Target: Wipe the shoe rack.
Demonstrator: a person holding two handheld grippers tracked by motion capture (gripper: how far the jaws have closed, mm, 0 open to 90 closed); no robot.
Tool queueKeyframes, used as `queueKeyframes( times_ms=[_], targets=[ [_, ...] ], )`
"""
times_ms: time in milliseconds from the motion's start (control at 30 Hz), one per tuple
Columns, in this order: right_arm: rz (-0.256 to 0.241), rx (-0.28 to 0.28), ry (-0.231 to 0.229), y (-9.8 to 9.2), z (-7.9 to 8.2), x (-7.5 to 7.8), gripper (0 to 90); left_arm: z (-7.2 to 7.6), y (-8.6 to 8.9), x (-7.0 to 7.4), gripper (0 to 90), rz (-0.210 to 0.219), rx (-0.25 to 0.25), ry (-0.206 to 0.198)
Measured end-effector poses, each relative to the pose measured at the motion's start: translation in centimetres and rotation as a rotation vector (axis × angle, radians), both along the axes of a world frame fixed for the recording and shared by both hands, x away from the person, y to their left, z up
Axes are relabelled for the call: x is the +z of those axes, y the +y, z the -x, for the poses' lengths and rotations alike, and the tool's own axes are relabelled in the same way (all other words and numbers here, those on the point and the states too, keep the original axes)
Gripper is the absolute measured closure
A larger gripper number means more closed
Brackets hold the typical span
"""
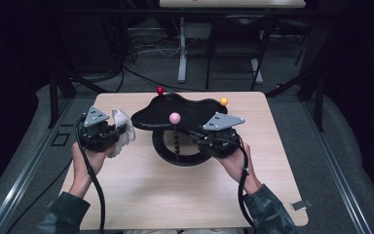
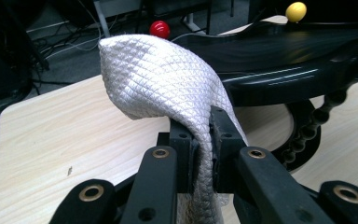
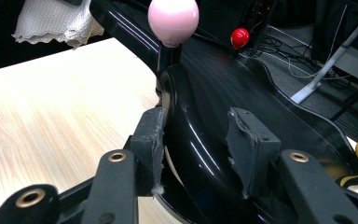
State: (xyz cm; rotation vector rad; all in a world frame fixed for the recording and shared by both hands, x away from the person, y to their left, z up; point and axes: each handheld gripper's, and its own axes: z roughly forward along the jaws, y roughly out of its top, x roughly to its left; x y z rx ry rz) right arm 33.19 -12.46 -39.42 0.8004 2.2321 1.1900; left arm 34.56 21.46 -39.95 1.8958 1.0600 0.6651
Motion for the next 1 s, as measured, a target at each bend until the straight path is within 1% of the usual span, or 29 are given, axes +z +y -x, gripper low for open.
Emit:
queueKeyframes(
  times_ms=[167,200,233,367,500,633,667,700,733,767,933,1000],
  targets=[
    [0.000,-0.001,0.000,0.0,0.0,0.0,56.7,0.8,-1.2,0.6,81.9,-0.004,-0.039,-0.018],
    [-0.002,0.007,0.005,0.0,0.0,0.0,56.7,1.0,-1.7,0.8,81.8,-0.010,-0.057,-0.023],
    [-0.002,0.007,0.005,0.0,0.0,0.0,56.7,1.0,-1.7,0.8,81.8,-0.010,-0.057,-0.023],
    [-0.002,0.006,0.004,0.0,0.0,0.0,56.7,1.4,-3.0,1.1,81.8,-0.014,-0.092,-0.034],
    [-0.002,0.007,0.004,0.0,0.0,0.0,56.7,1.7,-4.2,1.2,81.8,-0.021,-0.130,-0.036],
    [-0.009,0.008,0.001,0.0,0.0,0.0,56.7,1.8,-5.7,1.1,81.8,-0.023,-0.163,-0.039],
    [-0.009,0.009,0.000,0.0,0.0,0.0,56.7,1.7,-6.4,1.0,81.8,-0.028,-0.179,-0.036],
    [-0.009,0.009,0.000,0.0,0.0,0.0,56.7,1.7,-6.4,1.0,81.8,-0.028,-0.179,-0.036],
    [-0.007,0.006,-0.001,0.0,0.0,0.0,56.7,1.6,-7.1,0.8,81.8,-0.027,-0.192,-0.033],
    [-0.007,0.006,-0.001,0.0,0.0,0.0,56.7,1.6,-7.1,0.8,81.8,-0.027,-0.192,-0.033],
    [-0.007,0.007,-0.002,0.1,0.0,0.0,56.7,1.2,-8.5,0.3,81.8,-0.024,-0.217,-0.025],
    [-0.007,0.007,-0.003,0.0,0.0,-0.1,56.7,1.1,-9.2,-0.1,81.7,-0.024,-0.233,-0.016]
  ],
)
